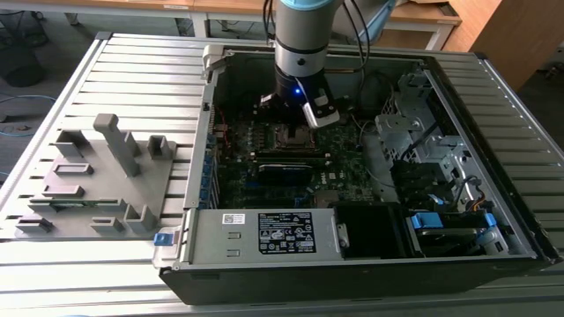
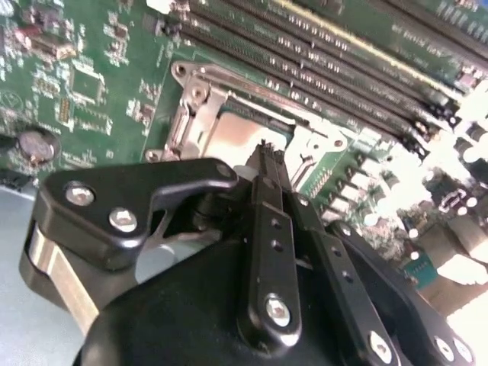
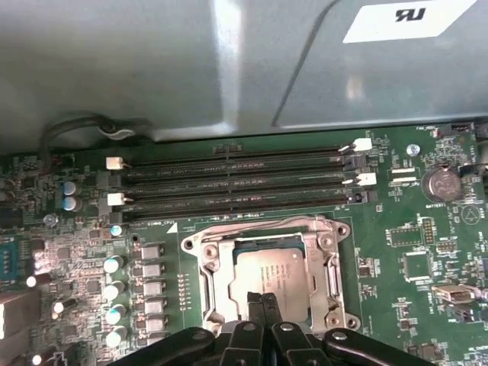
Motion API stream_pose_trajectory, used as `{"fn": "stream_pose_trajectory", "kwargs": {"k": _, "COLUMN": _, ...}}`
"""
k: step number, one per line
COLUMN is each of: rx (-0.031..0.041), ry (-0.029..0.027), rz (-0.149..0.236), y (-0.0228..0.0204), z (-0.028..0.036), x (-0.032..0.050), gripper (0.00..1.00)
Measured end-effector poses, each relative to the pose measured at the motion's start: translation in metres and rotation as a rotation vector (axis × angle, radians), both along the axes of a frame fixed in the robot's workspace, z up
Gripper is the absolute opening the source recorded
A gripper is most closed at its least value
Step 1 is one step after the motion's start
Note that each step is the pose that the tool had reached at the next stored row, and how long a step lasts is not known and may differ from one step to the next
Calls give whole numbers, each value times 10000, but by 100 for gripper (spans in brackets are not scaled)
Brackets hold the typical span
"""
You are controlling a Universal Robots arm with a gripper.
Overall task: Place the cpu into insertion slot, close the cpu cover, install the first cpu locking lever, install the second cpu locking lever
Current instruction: 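Install the second cpu locking lever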
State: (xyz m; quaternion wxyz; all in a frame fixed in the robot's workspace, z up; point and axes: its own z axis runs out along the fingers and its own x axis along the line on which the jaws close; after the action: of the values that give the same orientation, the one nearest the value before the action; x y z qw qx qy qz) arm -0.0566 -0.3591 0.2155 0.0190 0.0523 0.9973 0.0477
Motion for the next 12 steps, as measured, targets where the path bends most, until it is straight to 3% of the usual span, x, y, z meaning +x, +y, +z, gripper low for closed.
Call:
{"fn": "stream_pose_trajectory", "kwargs": {"k": 8, "rx": -3, "ry": 25, "rz": 1, "y": 8, "z": 18, "x": 79, "gripper": 11}}
{"fn": "stream_pose_trajectory", "kwargs": {"k": 12, "rx": -5, "ry": 67, "rz": 0, "y": 9, "z": 73, "x": 83, "gripper": 11}}
